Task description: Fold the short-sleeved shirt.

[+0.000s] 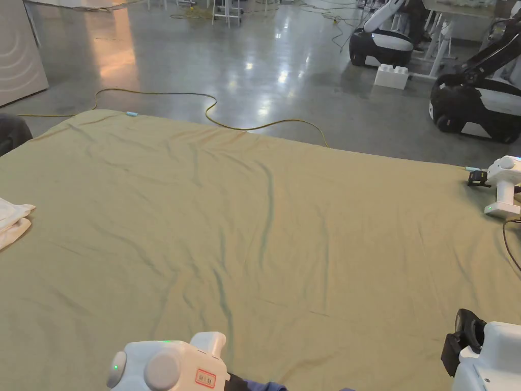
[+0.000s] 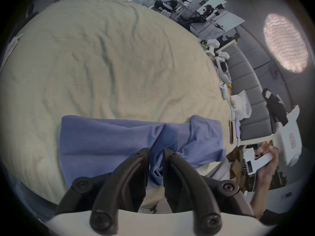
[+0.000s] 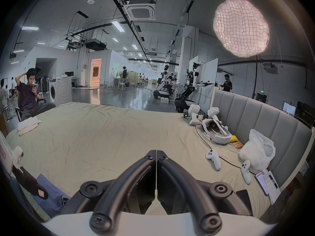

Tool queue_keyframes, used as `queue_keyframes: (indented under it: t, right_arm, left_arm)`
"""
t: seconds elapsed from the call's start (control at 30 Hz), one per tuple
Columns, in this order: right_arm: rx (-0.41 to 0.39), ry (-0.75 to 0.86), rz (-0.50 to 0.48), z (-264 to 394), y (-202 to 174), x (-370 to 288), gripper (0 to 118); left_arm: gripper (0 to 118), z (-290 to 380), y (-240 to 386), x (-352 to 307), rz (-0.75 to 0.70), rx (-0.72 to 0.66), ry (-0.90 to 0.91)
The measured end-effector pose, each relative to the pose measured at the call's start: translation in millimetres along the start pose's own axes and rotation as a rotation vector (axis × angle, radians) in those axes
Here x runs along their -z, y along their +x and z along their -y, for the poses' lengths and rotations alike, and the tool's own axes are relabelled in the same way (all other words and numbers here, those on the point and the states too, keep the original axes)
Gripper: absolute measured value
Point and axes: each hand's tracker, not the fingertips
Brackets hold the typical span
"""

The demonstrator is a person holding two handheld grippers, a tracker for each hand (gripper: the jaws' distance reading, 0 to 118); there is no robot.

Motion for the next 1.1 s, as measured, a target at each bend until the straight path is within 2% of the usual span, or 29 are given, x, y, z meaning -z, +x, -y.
queue_keyframes:
  t: [0.13, 0.43, 0.6, 0.77, 0.8, 0.83, 0.9, 1.0, 1.1]
  right_arm:
    - [0.003, -0.007, 0.003, 2, 1, 0, 1]
    - [-0.001, -0.021, 0.006, 6, 3, 0, 1]
    - [0.003, -0.025, 0.003, 8, 2, -1, 1]
    - [0.004, -0.024, -0.001, 6, 2, 0, 1]
    - [0.006, -0.023, -0.002, 5, 2, 1, 1]
    - [0.008, -0.021, -0.003, 4, 2, 1, 1]
    - [0.014, -0.016, -0.007, 1, 2, 2, 1]
    - [0.020, -0.008, -0.009, -2, 1, 4, 1]
    - [0.031, -0.008, -0.013, -4, 0, 8, 1]
  left_arm:
    - [16, 12, 10, 34, -0.103, 0.083, -0.103]
    - [16, 27, 31, 49, 0.067, 0.100, -0.126]
    - [16, 28, 25, 60, 0.059, 0.083, -0.121]
    - [17, 20, 8, 29, 0.132, 0.020, -0.109]
    - [22, 19, 1, 16, 0.139, 0.020, -0.081]
    - [35, 15, -5, 4, 0.145, 0.018, -0.043]
    - [49, 10, -25, -23, 0.154, -0.006, 0.014]
    - [62, 0, -63, -56, 0.149, -0.048, 0.087]
    - [65, -5, -102, -72, 0.099, -0.105, 0.148]
